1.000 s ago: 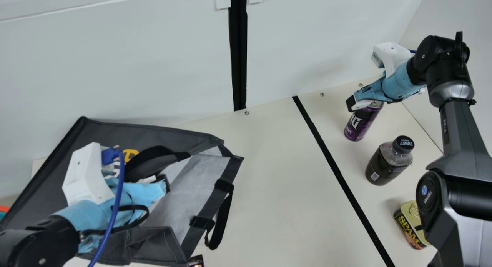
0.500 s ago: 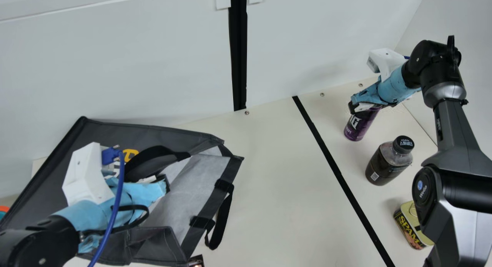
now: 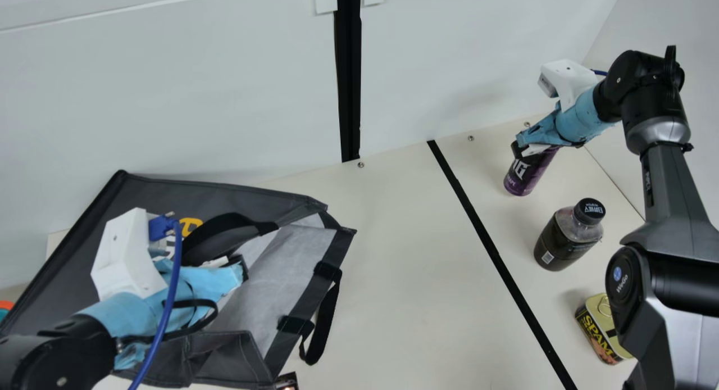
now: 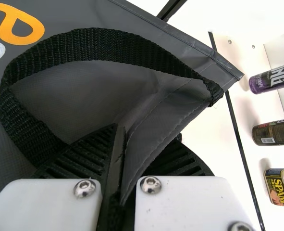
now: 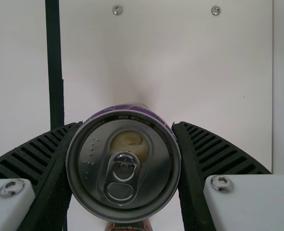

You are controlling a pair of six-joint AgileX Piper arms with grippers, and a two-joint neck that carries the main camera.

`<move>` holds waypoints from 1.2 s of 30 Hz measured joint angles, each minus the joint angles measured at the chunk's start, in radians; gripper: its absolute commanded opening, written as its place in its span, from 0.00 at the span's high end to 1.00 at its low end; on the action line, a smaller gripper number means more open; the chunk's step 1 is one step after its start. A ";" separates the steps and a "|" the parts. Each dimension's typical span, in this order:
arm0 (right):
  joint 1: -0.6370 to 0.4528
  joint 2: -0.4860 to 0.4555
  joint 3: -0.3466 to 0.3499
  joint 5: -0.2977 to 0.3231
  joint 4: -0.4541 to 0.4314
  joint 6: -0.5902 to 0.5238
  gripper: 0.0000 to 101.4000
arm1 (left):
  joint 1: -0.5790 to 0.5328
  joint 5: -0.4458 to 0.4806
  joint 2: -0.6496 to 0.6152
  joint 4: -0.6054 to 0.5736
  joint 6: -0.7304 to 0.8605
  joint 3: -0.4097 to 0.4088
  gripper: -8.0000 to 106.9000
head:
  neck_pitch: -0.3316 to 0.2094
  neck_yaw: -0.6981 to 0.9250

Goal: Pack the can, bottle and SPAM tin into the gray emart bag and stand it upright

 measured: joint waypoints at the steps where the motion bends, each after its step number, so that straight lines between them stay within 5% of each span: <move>1: 0.001 -0.008 0.002 0.000 0.000 -0.002 1.00 | 0.000 0.000 0.000 0.000 0.000 0.000 1.00 | 0.000 -0.002; 36: 0.024 -0.328 0.260 -0.001 0.075 -0.211 1.00 | 0.000 0.000 0.000 0.000 0.000 0.000 1.00 | 0.000 -0.002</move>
